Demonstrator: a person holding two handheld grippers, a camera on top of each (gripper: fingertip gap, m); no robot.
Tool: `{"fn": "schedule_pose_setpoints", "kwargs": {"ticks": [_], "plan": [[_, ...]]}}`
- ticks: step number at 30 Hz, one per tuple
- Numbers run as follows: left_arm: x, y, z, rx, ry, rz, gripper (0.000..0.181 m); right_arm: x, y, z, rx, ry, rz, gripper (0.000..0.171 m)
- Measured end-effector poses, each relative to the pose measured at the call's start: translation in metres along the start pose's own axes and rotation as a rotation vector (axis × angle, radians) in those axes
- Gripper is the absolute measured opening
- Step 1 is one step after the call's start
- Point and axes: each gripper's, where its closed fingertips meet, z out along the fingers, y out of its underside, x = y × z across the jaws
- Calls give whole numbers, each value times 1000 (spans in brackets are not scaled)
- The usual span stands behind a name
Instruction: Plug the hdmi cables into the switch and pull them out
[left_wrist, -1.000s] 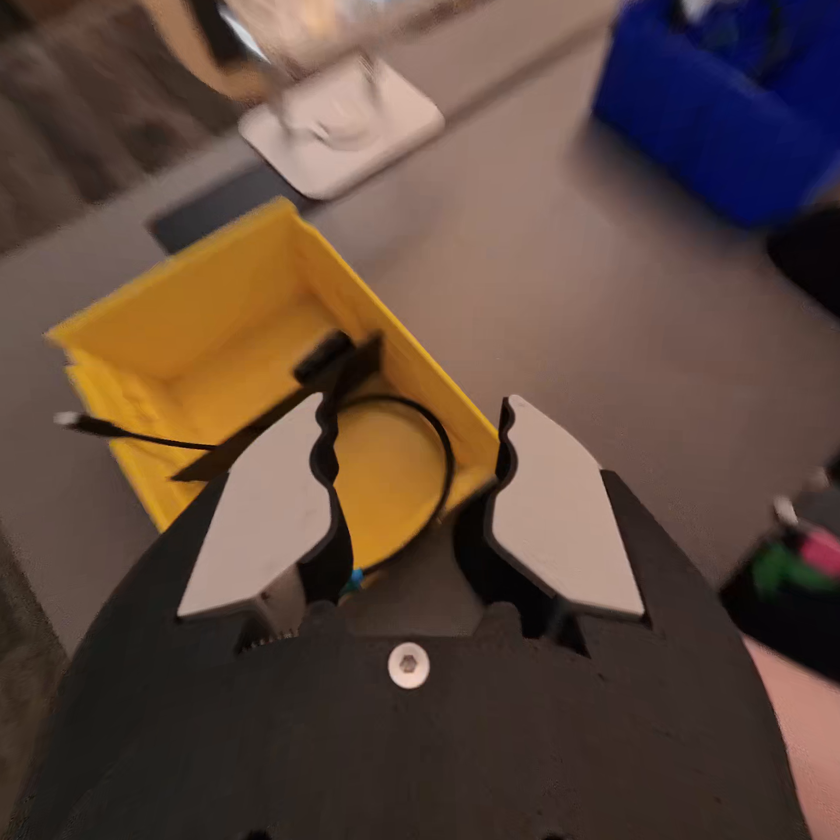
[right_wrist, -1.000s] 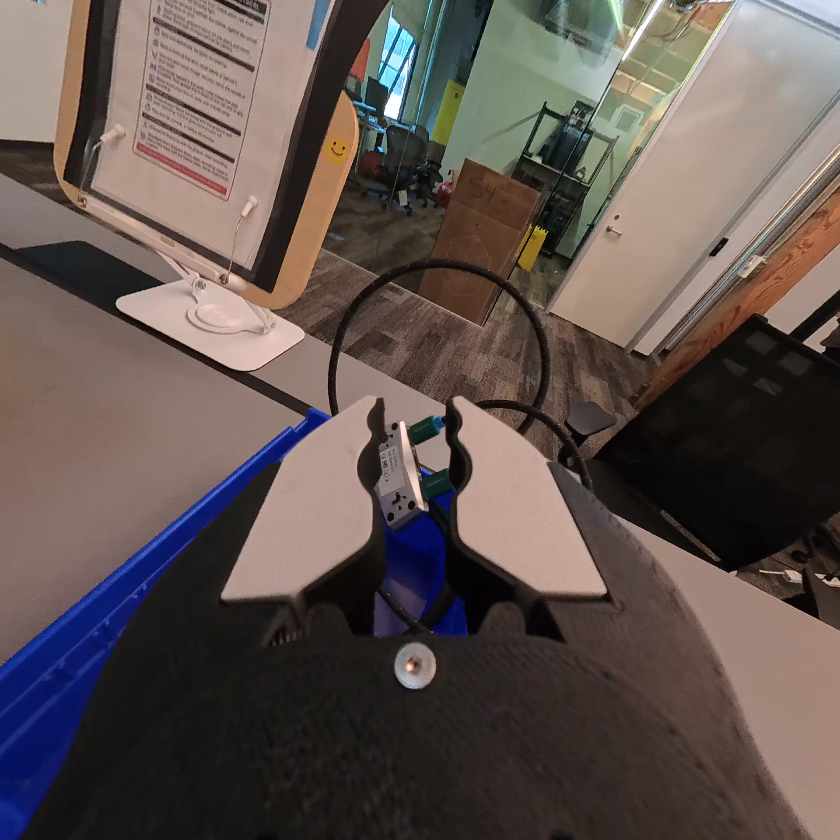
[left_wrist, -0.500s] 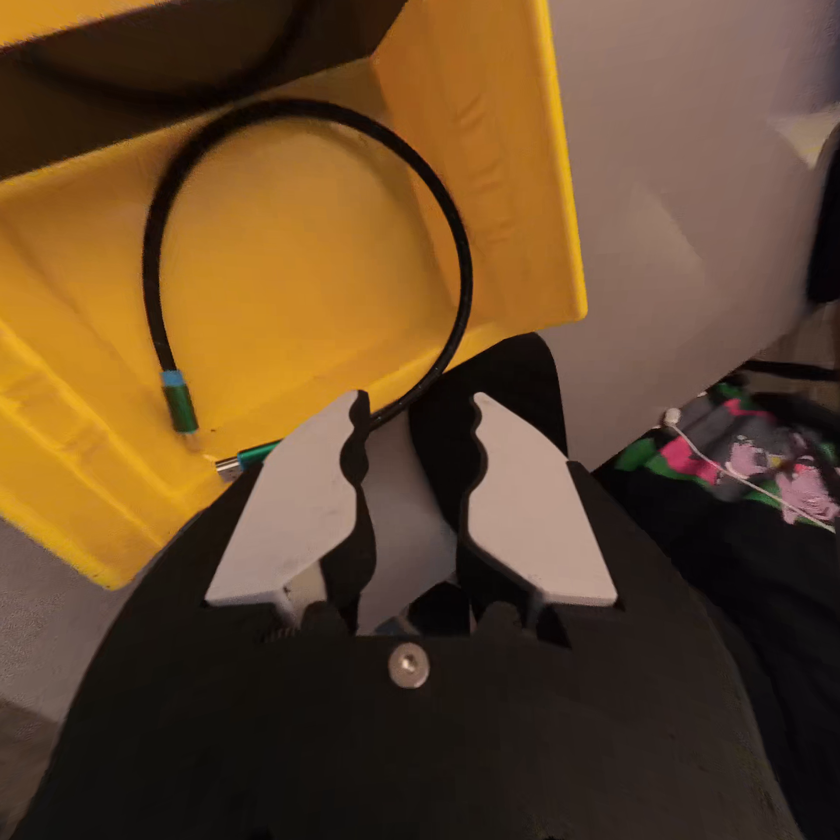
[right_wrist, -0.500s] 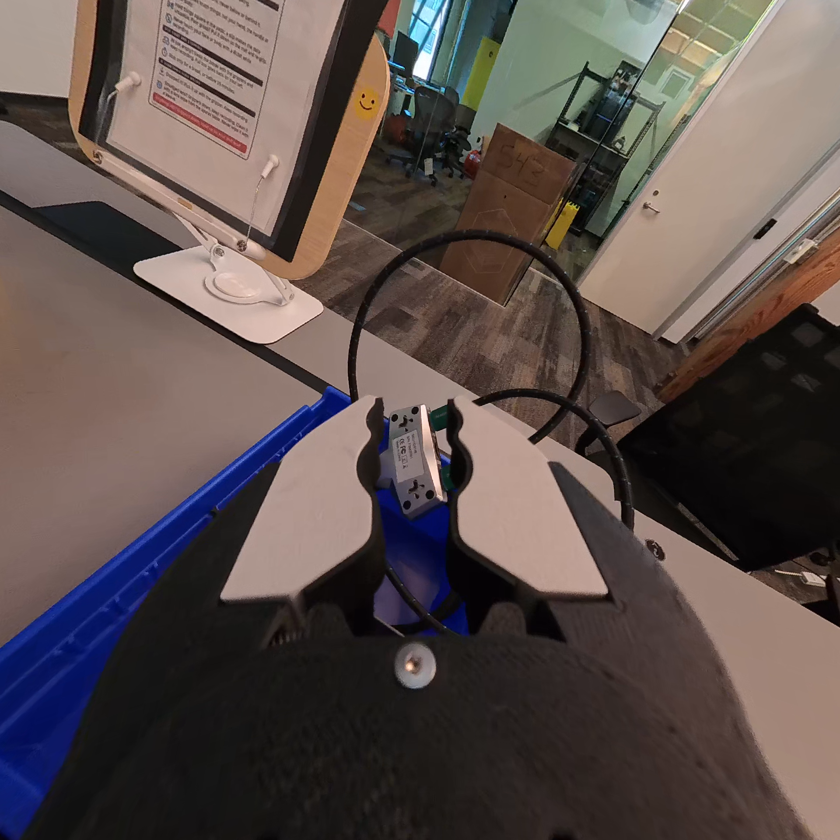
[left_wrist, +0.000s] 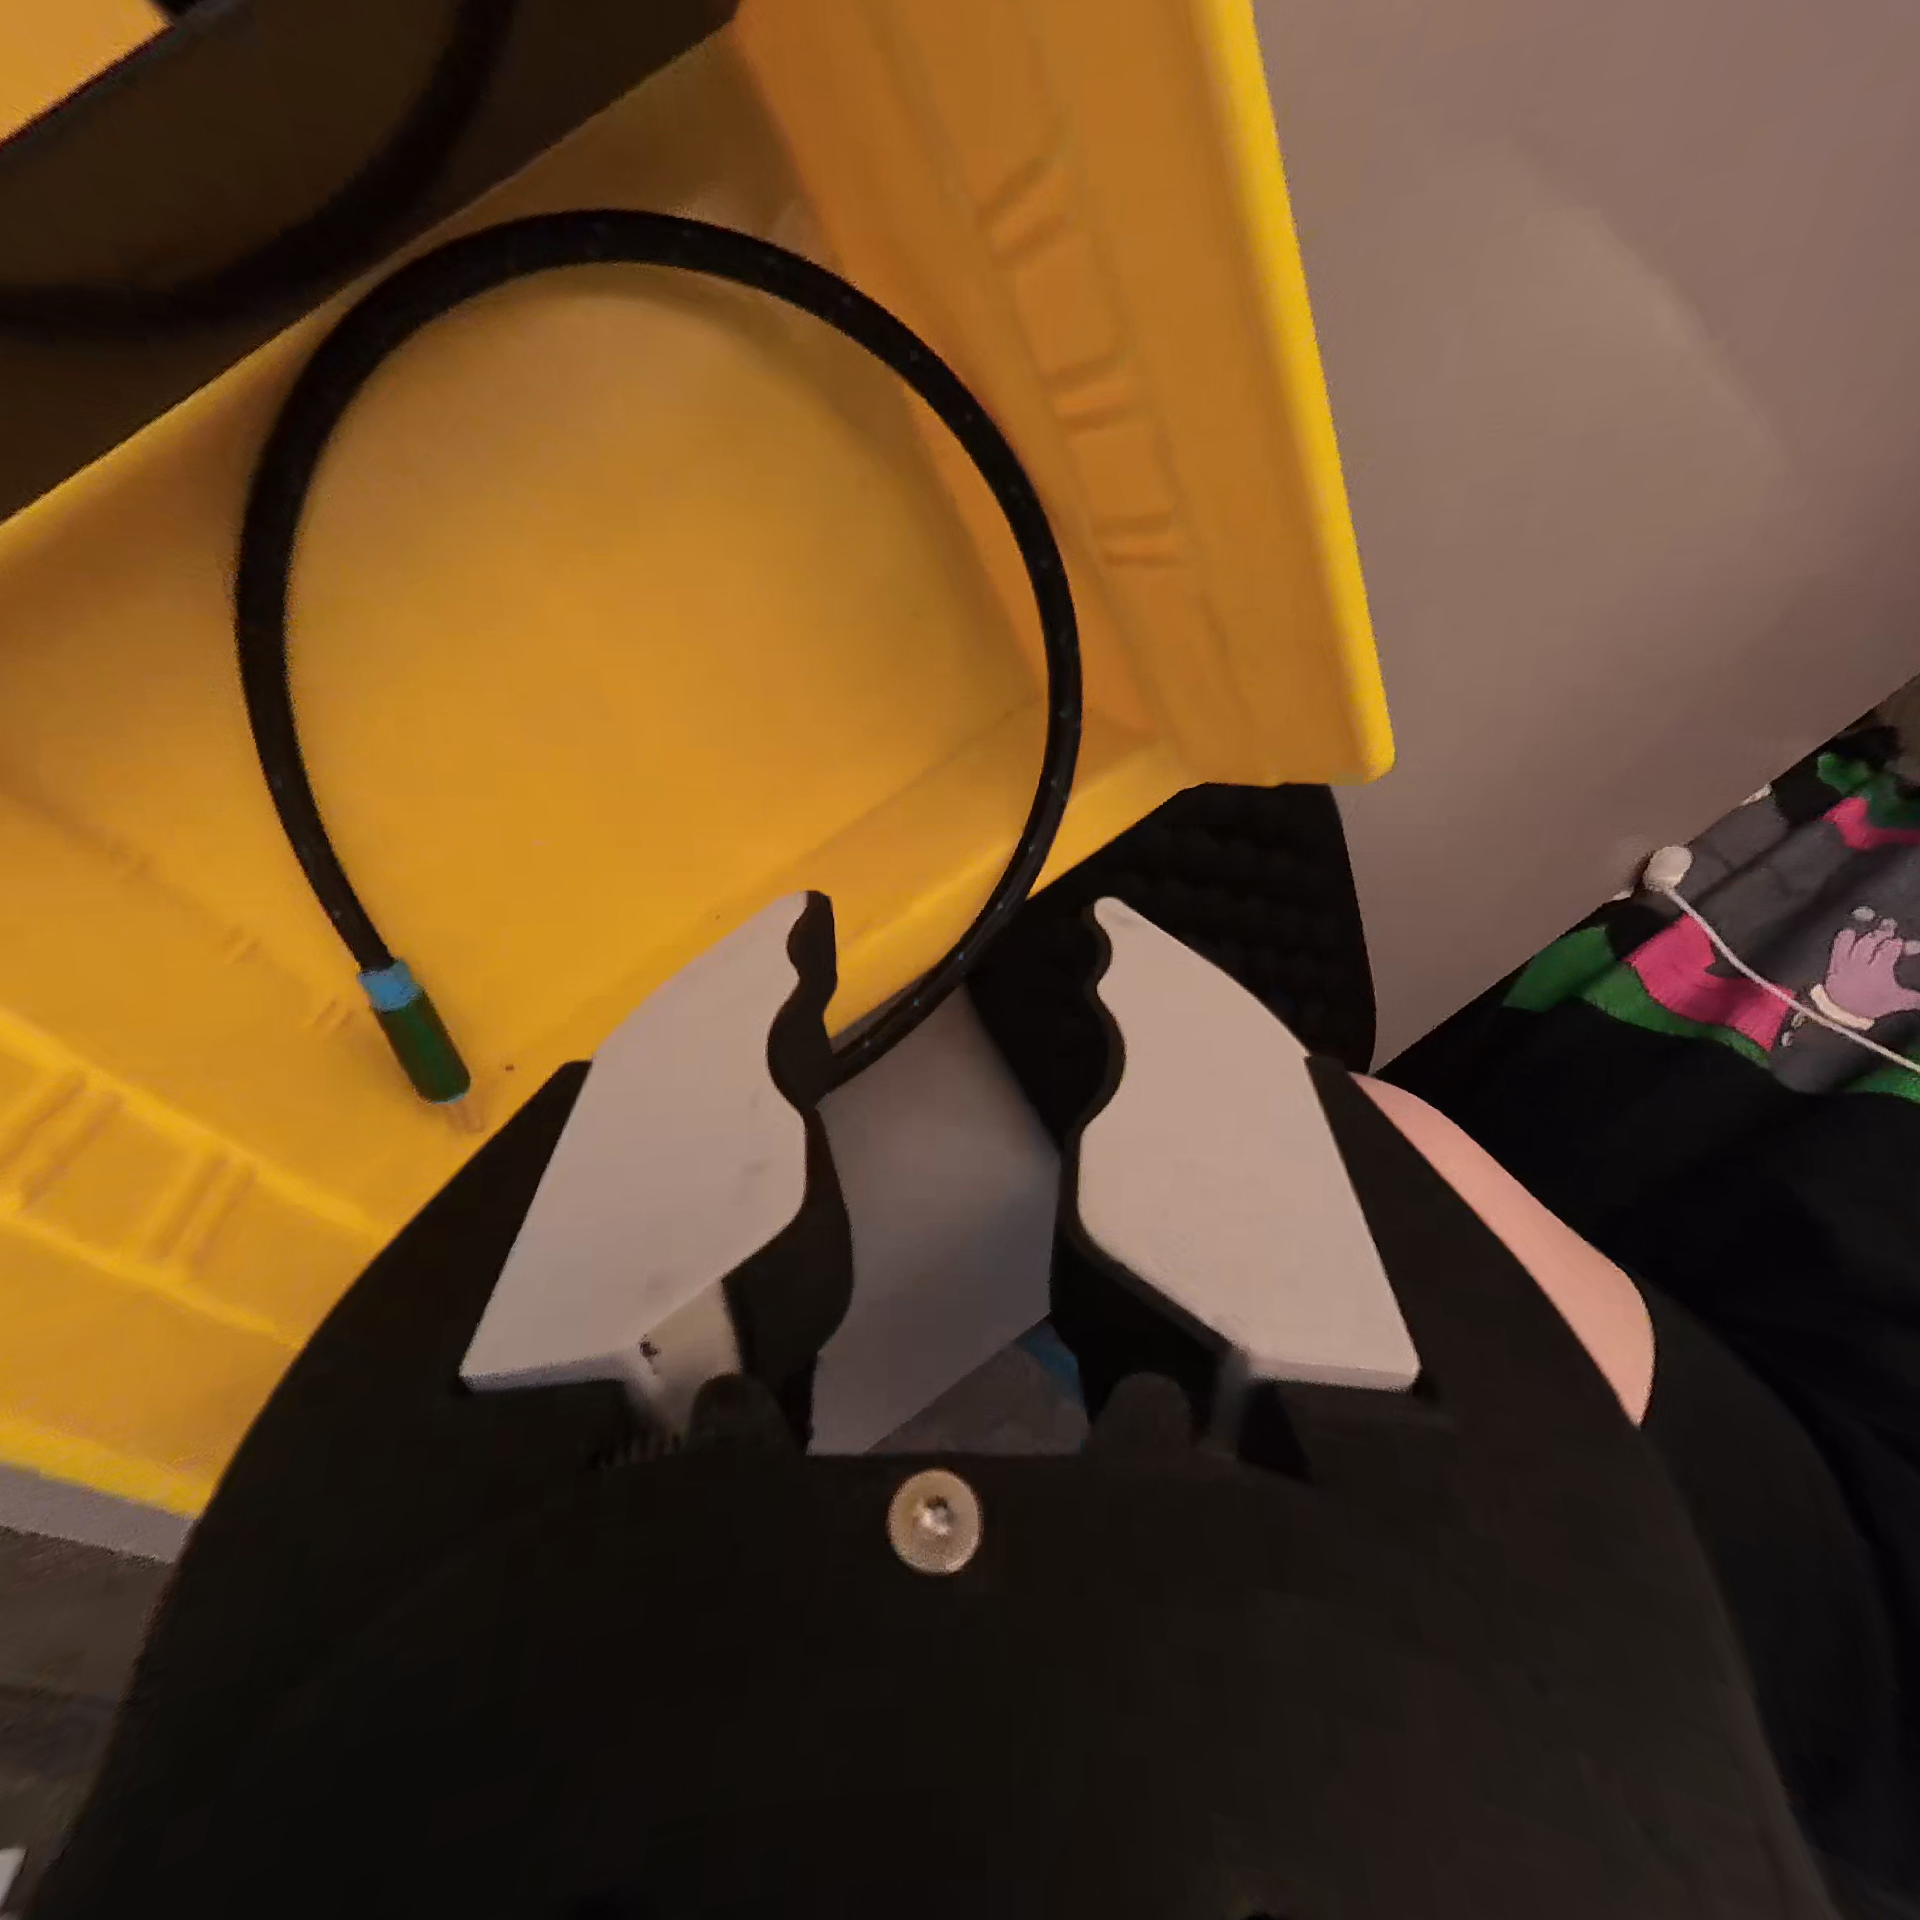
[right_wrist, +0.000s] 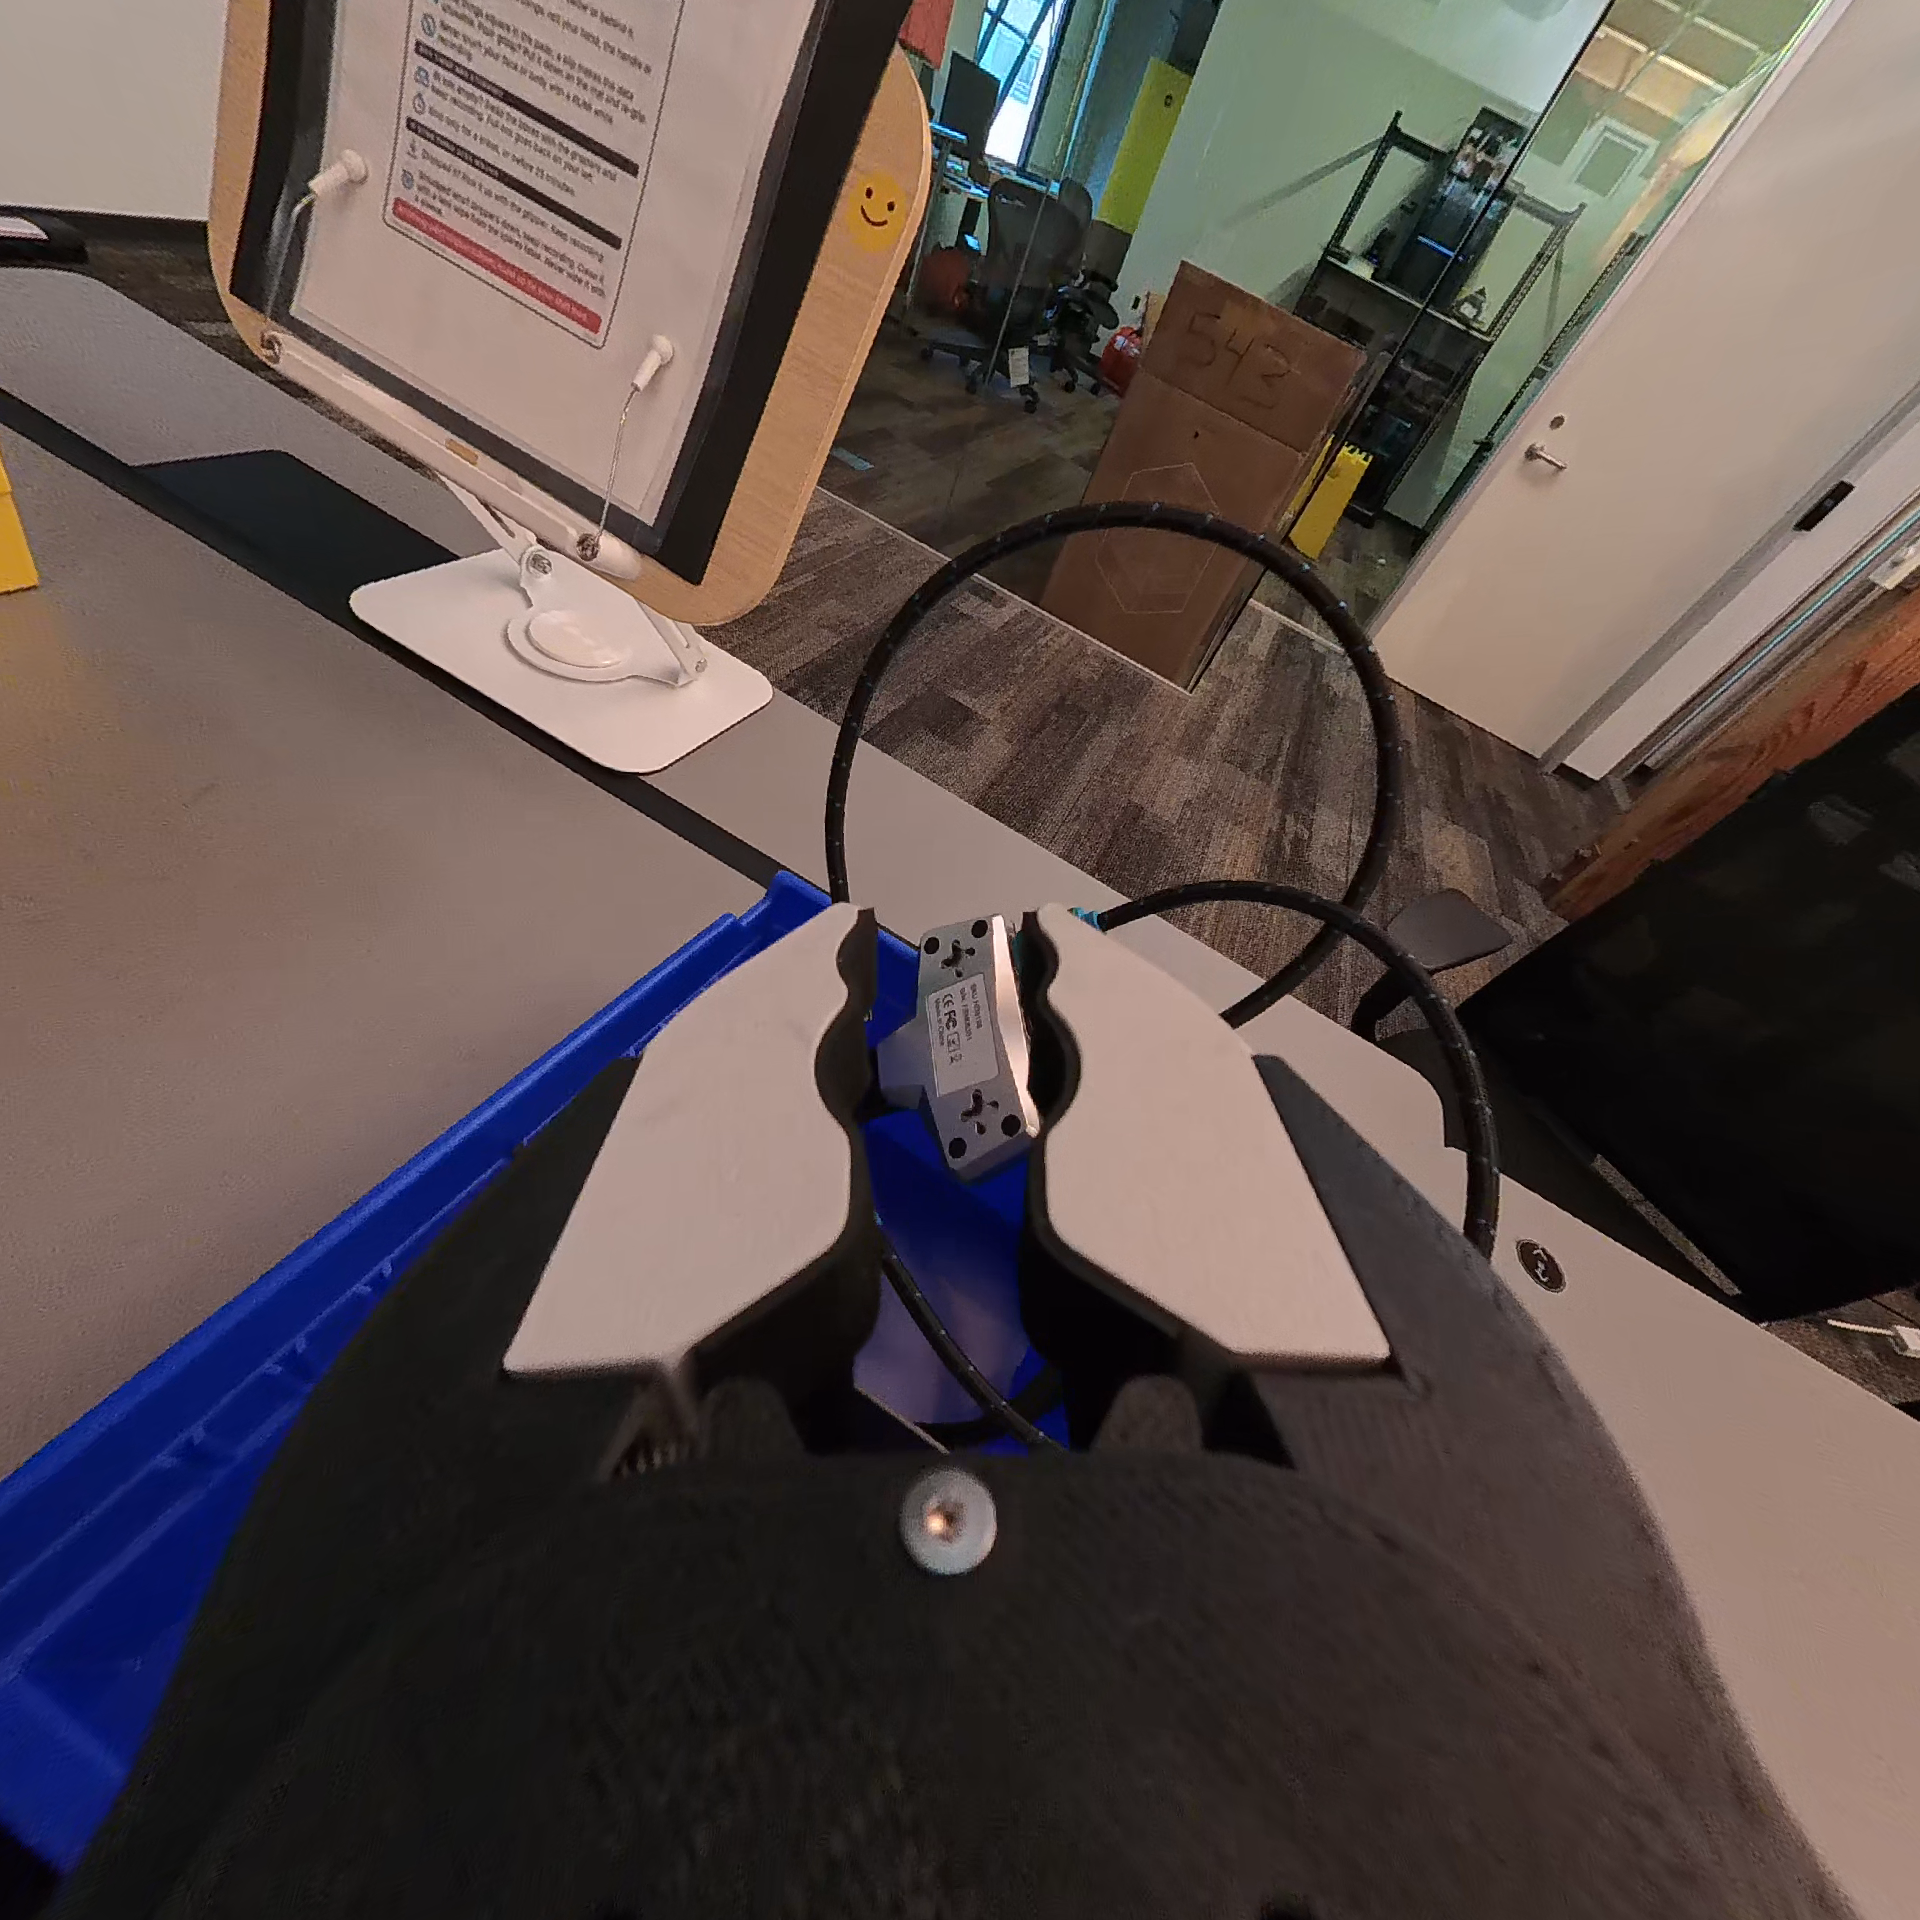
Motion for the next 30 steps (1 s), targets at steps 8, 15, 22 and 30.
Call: {"fn": "schedule_pose_setpoints", "kwargs": {"ticks": [8,15,22,30], "plan": [[10,-8,27,-162,49,74,39,6,1,-5,17,3,26,27],[10,-11,38,-205,93,77,35,11,3,-8,20,9,42,27],[14,-10,43,-243,154,18,30,13,7,-10,8,12,46,27],[18,-13,47,-279,197,-16,15,12,11,-8,-17,7,33,27]]}}
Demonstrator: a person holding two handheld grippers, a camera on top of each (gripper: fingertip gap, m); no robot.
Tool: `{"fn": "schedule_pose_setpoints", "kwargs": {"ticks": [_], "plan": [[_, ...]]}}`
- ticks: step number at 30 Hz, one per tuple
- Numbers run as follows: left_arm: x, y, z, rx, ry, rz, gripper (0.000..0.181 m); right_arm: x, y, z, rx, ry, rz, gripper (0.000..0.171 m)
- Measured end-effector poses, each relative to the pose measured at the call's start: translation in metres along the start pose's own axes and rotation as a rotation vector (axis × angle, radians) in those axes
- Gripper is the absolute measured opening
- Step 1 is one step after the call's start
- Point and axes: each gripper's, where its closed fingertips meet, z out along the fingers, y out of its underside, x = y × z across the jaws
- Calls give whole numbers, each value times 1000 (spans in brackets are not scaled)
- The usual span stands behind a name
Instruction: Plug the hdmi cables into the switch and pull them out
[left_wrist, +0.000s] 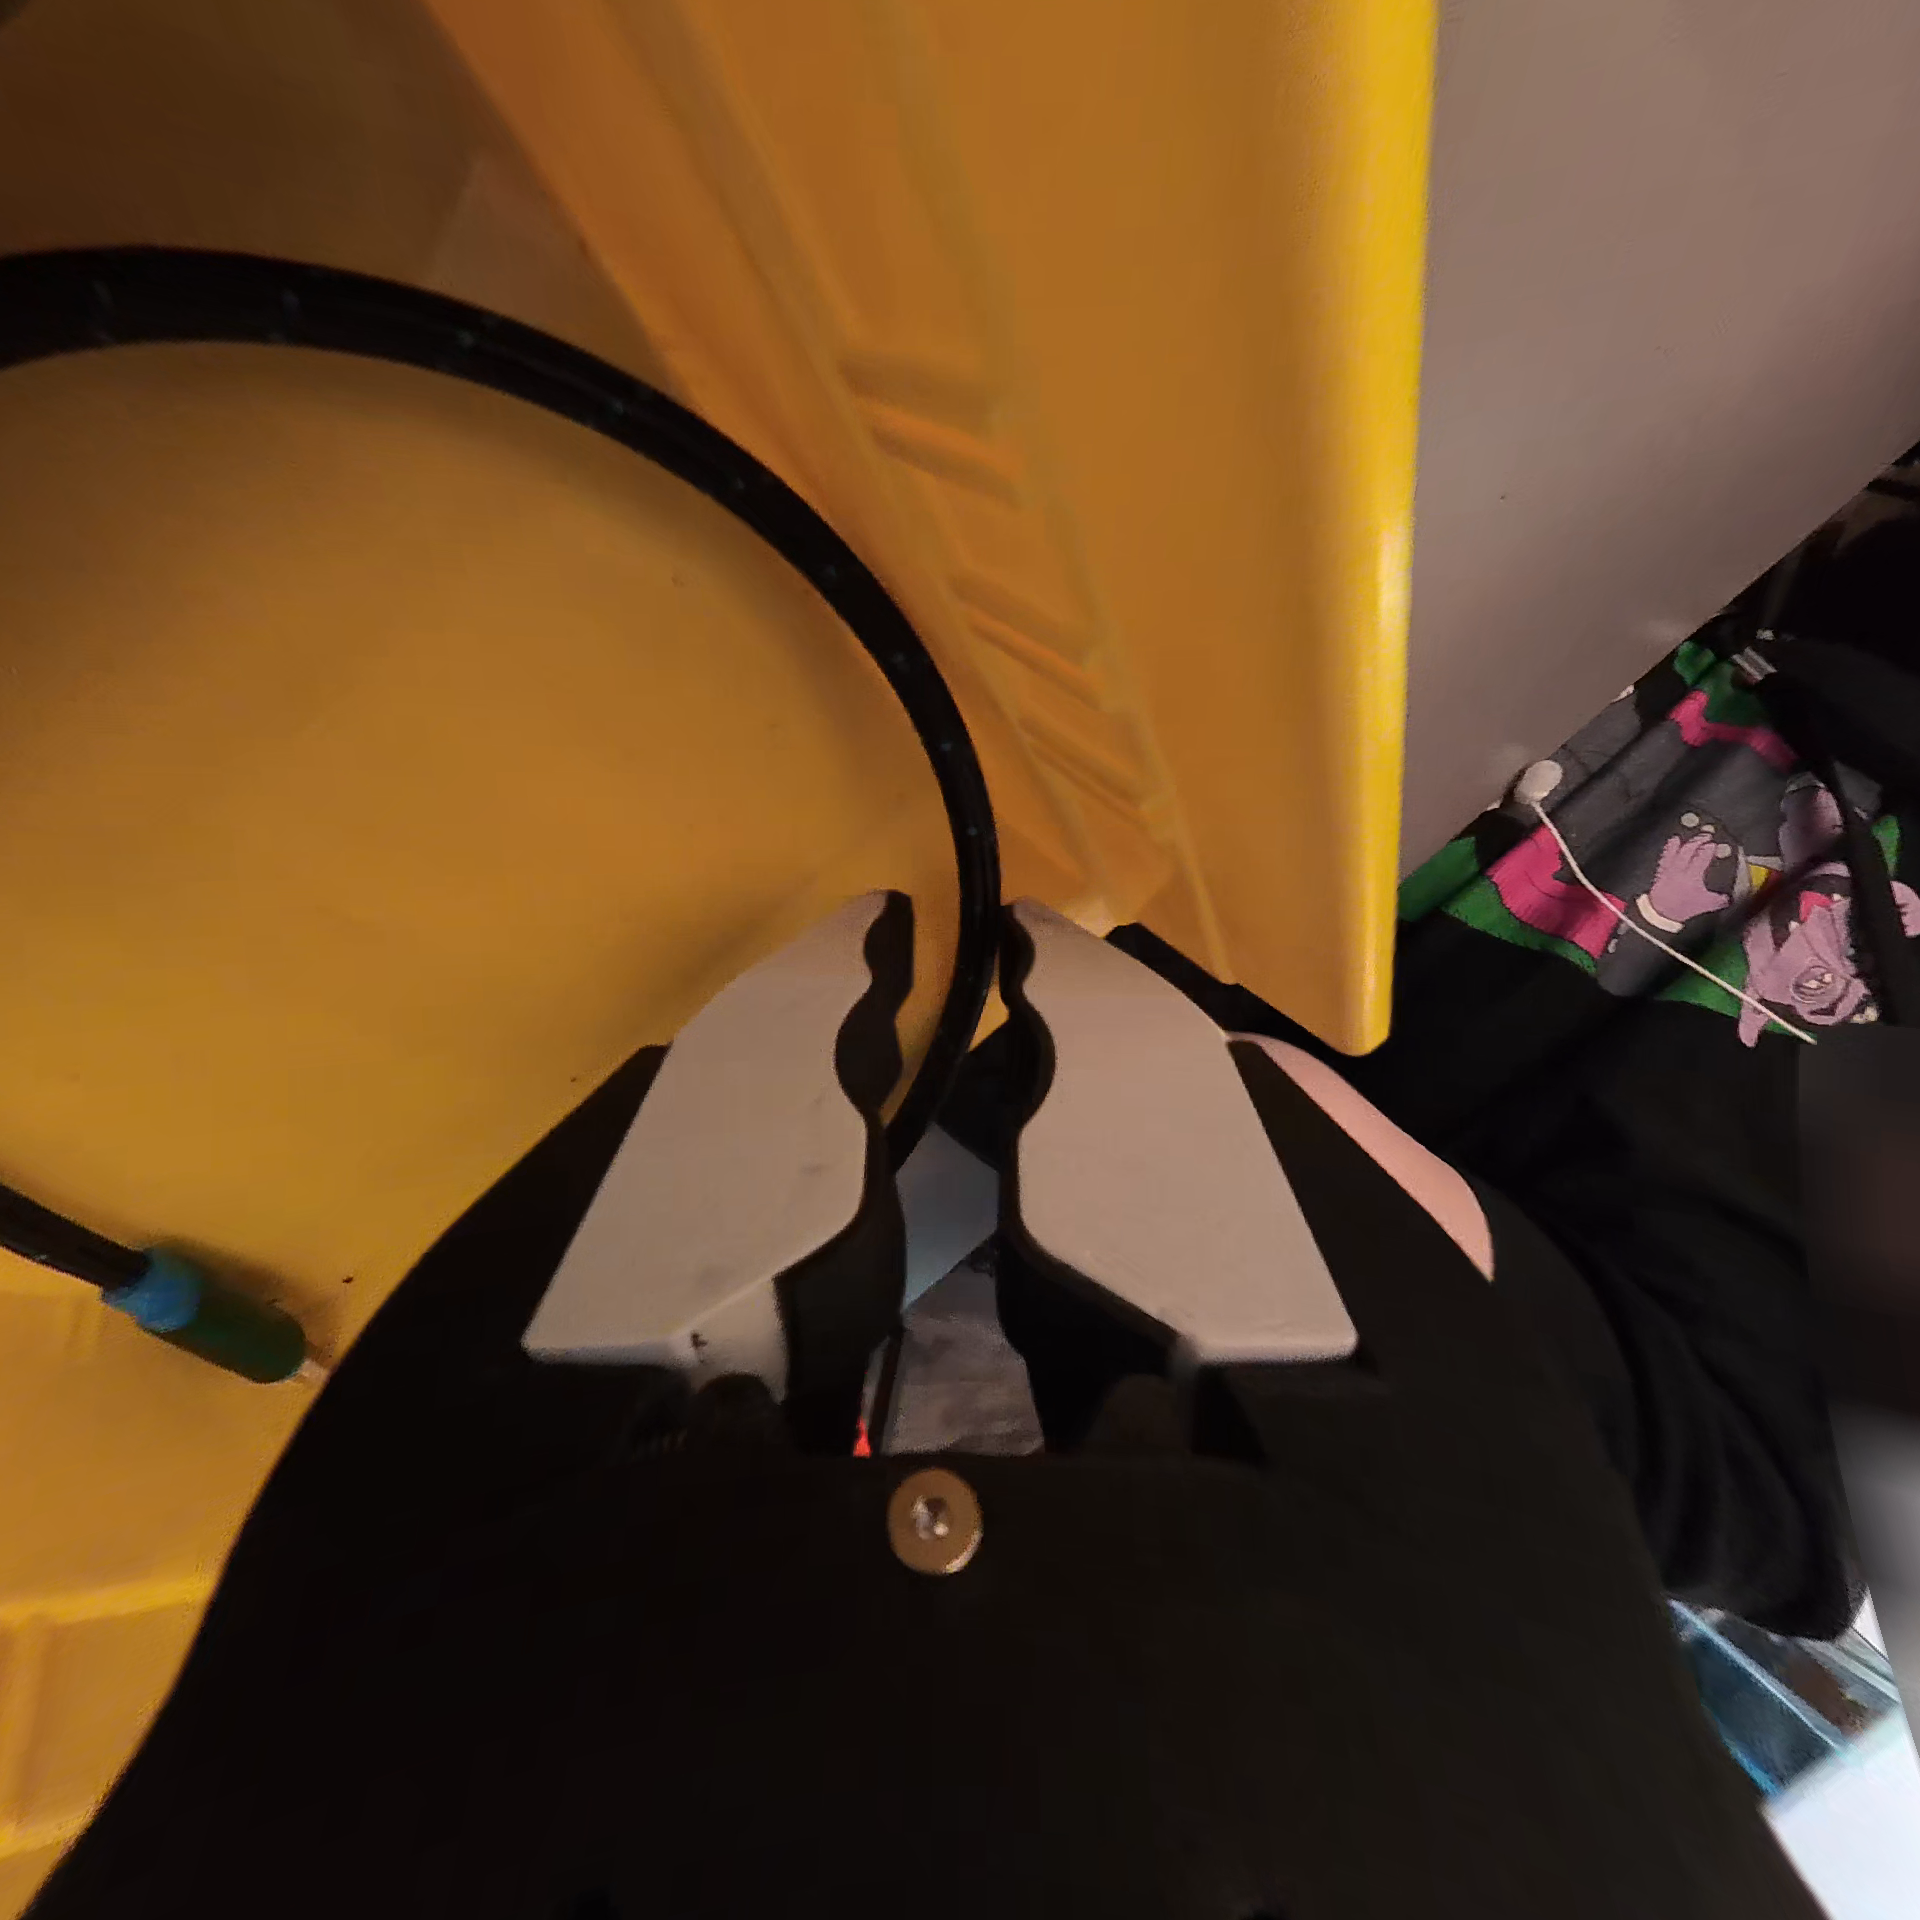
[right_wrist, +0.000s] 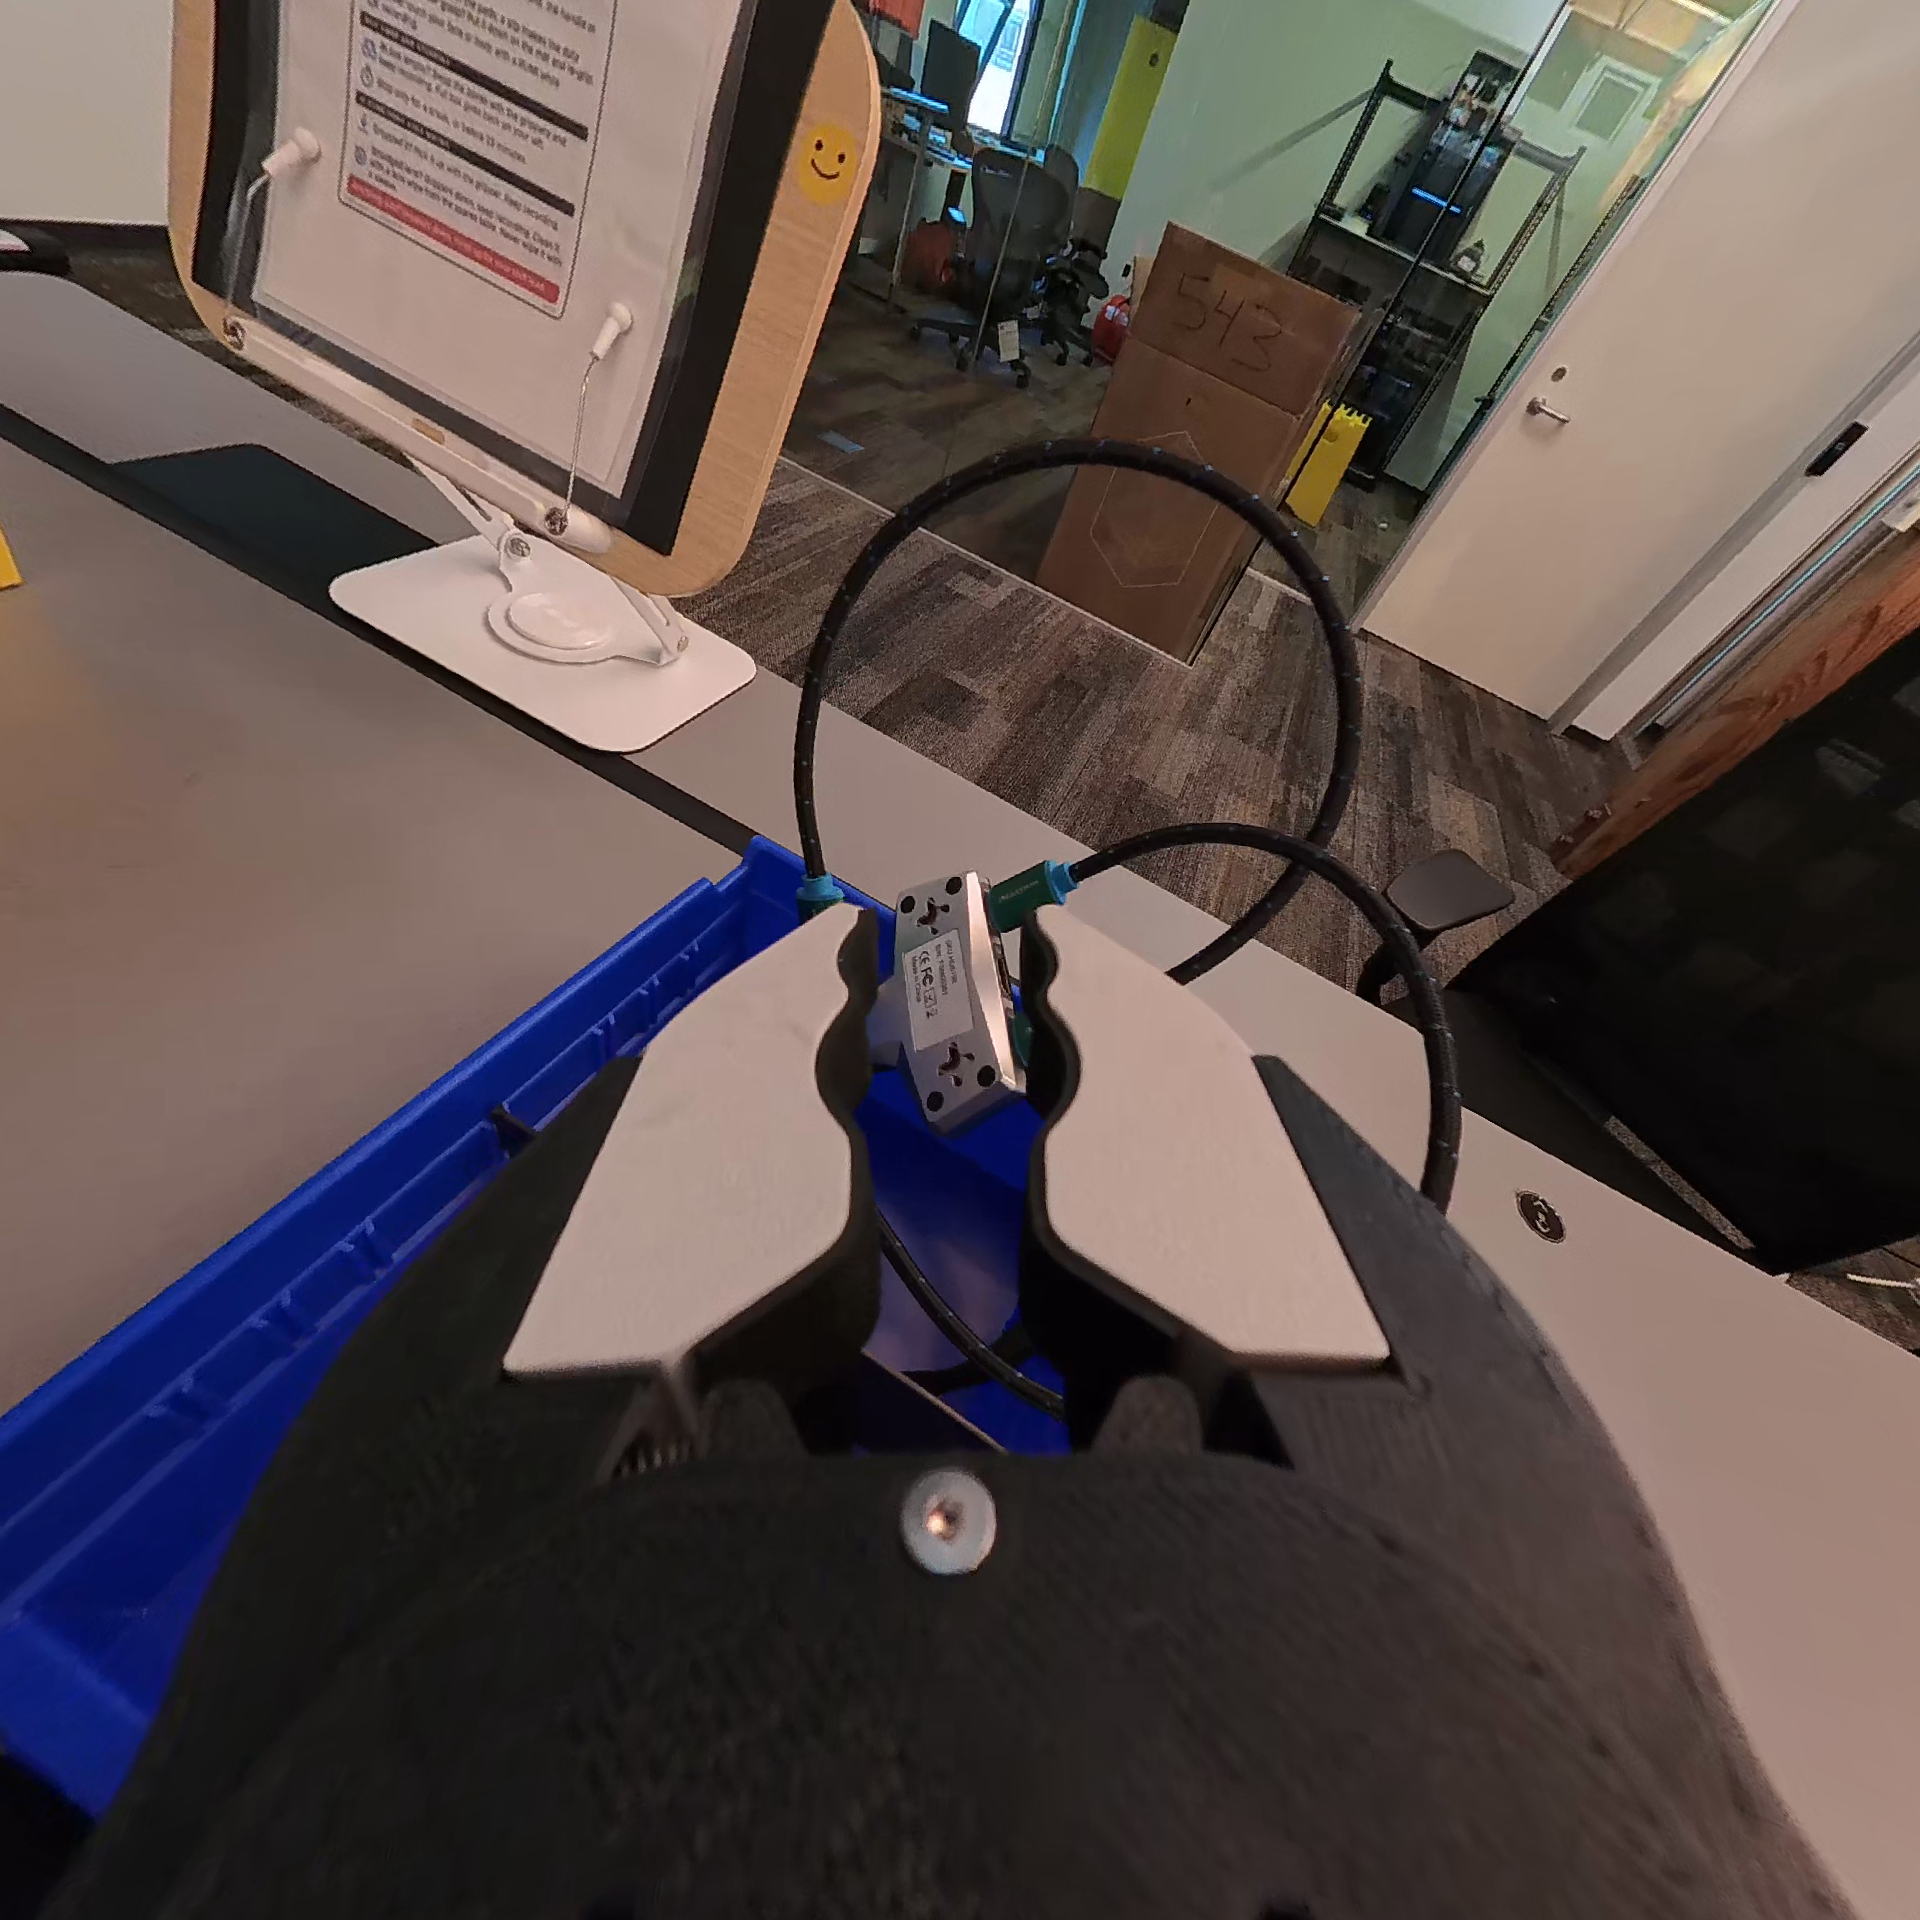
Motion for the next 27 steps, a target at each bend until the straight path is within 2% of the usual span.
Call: {"fn": "schedule_pose_setpoints", "kwargs": {"ticks": [1,6,9,16,21,24,27], "plan": [[2,1,1,-8,17,-7,6,0,0,0,-3,0,-3,27],[0,8,-7,3,-17,-38,7,-1,3,1,-16,-2,-8,27],[5,15,-20,65,-68,-44,7,-1,4,1,-17,-5,-7,27],[23,22,-72,372,-287,34,8,-2,6,3,-31,-11,-9,27],[37,14,-107,557,-359,76,7,-9,7,7,-46,-31,-31,27],[76,3,-134,727,-331,182,6,-13,8,10,-59,-47,-41,26],[103,-12,-165,885,-483,247,7,-17,6,11,-55,-64,-42,27]]}}
